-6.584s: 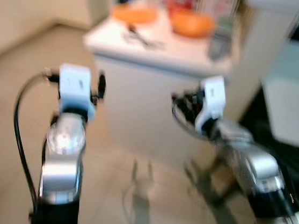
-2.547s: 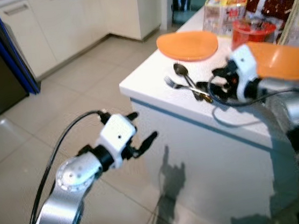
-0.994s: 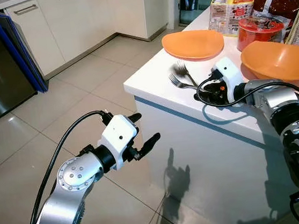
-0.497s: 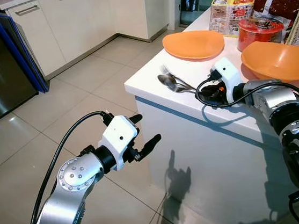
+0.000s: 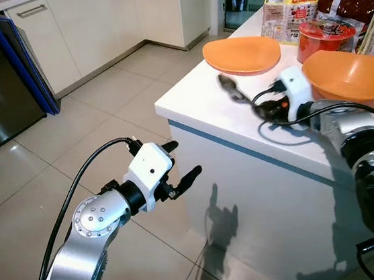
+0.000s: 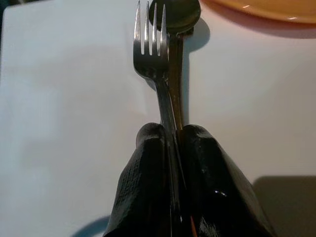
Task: Setting the table
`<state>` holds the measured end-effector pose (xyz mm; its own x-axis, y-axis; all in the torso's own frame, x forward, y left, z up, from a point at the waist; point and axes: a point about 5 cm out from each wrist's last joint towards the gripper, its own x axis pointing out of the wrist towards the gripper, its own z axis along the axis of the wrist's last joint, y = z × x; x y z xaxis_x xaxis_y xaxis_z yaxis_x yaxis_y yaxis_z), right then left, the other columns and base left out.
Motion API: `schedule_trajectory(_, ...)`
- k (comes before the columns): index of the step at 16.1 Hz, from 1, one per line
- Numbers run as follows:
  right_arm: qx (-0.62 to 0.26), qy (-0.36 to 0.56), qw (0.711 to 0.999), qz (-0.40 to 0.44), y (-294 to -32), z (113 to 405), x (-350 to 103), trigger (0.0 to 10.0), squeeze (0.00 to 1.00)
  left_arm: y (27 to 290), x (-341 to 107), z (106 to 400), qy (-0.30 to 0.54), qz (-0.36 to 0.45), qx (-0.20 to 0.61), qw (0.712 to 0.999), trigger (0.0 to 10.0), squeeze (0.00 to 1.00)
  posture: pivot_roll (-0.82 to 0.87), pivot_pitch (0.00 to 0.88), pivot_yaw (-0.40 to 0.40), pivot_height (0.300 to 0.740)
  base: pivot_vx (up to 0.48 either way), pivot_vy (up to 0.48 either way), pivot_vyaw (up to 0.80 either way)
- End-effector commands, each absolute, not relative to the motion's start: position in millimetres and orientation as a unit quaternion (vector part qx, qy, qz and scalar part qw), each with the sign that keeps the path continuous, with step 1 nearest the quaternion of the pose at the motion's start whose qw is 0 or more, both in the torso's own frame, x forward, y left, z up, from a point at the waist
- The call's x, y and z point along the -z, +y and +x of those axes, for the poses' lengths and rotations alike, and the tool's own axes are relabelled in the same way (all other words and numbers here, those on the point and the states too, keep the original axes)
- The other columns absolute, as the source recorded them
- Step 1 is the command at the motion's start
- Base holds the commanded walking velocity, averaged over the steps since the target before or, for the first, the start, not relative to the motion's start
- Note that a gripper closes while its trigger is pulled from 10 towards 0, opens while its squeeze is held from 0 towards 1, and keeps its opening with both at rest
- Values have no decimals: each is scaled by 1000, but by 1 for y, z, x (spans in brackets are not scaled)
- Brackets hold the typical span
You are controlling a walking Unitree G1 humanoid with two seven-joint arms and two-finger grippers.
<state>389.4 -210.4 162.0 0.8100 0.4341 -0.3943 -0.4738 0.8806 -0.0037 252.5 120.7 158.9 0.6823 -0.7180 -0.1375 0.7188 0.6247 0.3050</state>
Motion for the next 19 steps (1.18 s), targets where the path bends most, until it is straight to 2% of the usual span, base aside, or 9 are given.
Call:
schedule_trajectory(1, -236, 159, 958, -44, -211, 396, -183, 0, 0, 122, -162, 255, -4, 177, 392, 903, 10000, 0, -18, 0, 36, 740, 0, 0, 0)
schedule_trajectory(8, -258, 112, 959, -46, -216, 397, -206, 0, 0, 123, -165, 255, -10, 177, 389, 904, 10000, 0, -19, 0, 45, 740, 0, 0, 0)
schedule_trajectory(9, -263, 114, 955, -80, -215, 395, -201, 10000, 0, 123, -164, 254, -9, 178, 390, 903, 10000, 0, -22, 0, 51, 740, 0, 0, 0)
schedule_trajectory(19, -211, 101, 967, -99, -221, 396, -199, 10000, 0, 124, -166, 257, -9, 183, 390, 902, 10000, 0, -17, 0, 56, 740, 0, 0, 0)
